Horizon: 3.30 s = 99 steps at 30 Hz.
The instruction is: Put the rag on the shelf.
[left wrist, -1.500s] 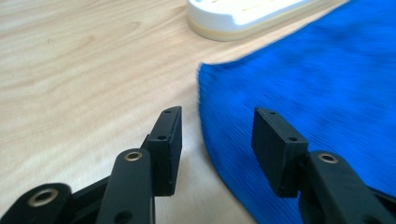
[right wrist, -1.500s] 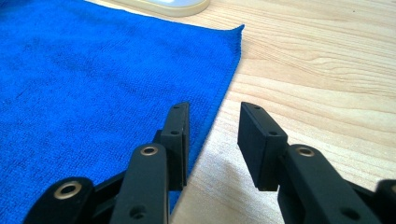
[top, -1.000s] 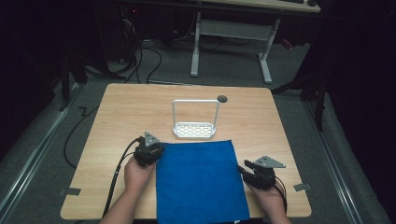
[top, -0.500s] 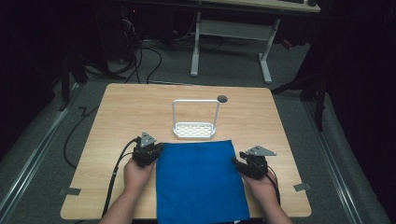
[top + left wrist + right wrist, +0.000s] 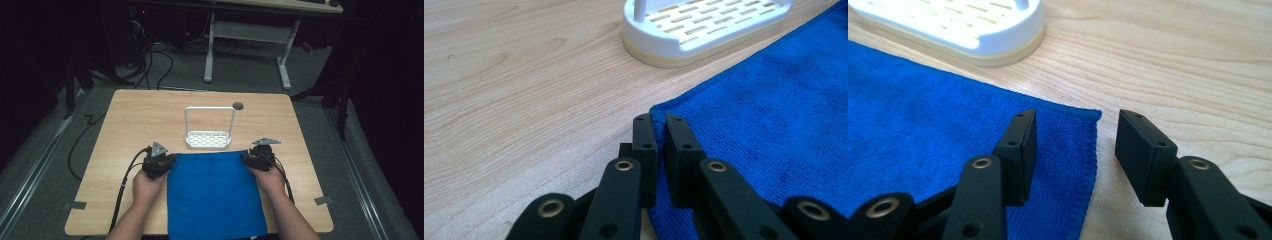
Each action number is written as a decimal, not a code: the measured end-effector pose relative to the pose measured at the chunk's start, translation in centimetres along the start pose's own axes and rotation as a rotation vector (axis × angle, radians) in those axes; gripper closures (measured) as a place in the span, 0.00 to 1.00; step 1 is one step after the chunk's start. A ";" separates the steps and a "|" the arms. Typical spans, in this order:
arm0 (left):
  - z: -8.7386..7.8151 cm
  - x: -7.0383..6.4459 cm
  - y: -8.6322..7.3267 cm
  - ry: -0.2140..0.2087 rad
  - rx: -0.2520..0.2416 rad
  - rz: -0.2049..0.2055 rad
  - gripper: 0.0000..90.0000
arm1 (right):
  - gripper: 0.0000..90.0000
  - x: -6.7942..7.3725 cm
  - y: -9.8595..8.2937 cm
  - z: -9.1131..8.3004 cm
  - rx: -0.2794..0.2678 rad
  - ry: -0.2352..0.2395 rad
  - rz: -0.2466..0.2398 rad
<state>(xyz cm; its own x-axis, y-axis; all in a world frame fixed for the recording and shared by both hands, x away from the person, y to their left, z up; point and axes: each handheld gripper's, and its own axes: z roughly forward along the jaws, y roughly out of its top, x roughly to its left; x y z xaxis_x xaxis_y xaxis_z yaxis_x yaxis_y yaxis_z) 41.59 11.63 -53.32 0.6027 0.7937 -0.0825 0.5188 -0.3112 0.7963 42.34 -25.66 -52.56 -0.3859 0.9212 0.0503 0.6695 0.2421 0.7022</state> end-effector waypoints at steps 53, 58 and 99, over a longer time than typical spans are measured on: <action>-7.9 -2.4 2.4 -0.013 -0.342 0.048 0.97 | 0.98 2.6 -0.3 -9.9 -0.481 0.014 -0.109; -9.1 -2.9 2.9 -0.010 -0.385 0.066 0.97 | 0.98 3.2 0.1 -11.5 -0.543 0.008 -0.124; -13.3 -0.3 14.3 0.098 -0.602 0.163 0.98 | 0.98 4.0 9.3 -17.1 -0.751 -0.081 -0.199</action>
<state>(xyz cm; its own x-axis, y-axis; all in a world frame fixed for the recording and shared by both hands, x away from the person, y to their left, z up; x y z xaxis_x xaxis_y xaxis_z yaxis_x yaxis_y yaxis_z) 40.72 13.94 -33.96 0.5722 0.8139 0.1005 -0.0245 -0.1055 0.9941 36.15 -24.93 -33.69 -0.3865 0.9085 -0.1590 -0.0276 0.1609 0.9866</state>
